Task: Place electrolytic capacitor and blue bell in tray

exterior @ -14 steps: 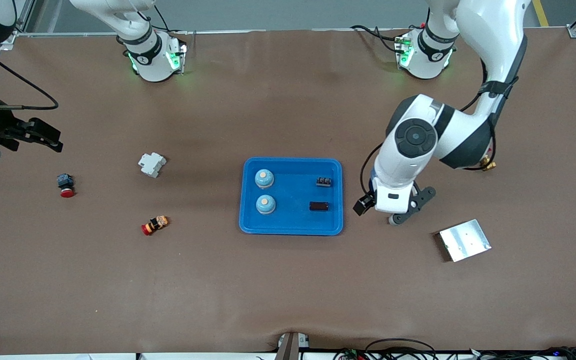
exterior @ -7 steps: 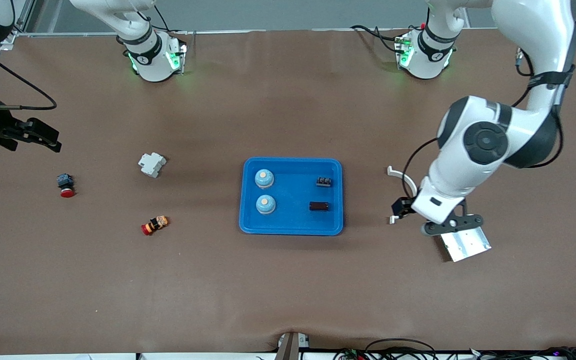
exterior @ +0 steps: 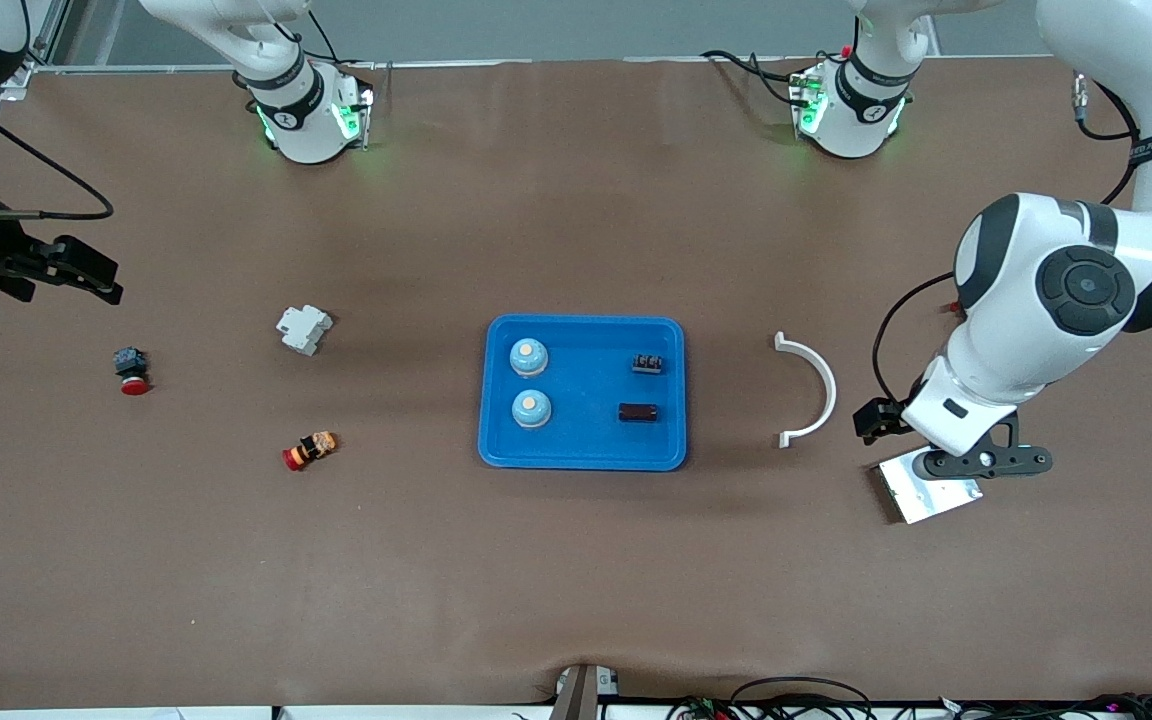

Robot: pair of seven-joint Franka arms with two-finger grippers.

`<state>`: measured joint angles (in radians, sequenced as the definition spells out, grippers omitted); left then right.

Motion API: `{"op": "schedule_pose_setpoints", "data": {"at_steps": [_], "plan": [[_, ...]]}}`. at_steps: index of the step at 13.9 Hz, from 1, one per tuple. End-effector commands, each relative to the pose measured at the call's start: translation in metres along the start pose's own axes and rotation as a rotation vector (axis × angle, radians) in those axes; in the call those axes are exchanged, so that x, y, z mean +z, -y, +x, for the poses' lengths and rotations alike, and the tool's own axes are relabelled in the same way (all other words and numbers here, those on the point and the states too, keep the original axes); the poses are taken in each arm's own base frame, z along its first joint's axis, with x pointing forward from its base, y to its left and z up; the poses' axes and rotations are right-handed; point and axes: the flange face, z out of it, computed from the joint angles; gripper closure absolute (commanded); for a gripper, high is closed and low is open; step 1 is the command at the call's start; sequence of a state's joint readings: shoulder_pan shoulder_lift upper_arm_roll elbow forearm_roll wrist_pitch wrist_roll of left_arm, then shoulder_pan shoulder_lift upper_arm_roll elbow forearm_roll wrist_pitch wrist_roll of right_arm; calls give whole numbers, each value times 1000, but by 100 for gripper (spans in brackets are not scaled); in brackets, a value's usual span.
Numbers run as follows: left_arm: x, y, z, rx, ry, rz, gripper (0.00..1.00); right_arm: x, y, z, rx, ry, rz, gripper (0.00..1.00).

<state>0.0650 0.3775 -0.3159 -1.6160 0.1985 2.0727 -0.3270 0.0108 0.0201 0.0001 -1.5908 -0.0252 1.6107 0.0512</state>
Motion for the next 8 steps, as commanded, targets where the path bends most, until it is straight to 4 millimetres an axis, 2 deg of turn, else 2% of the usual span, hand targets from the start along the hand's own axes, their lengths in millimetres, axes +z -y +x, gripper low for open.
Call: {"op": "schedule_pose_setpoints", "data": {"at_steps": [1,3,4,5,8], "plan": [[-14,3,-4,13,-7,3,0,-6,-6,-8,0,-2,1,0],[-25,7,-5,21,-20,5,0,-6,-5,-8,-3,-3,1,0],[-31,19,-3,32,-25,4,0,-6,-5,-8,-3,-3,1,0],[-40,24,-4,61,-35,3,0,-6,-6,-7,-2,-3,2,0],[-58,24,-11,60,-26,-5,0,-6,-6,-8,-2,-1,2,0]]}}
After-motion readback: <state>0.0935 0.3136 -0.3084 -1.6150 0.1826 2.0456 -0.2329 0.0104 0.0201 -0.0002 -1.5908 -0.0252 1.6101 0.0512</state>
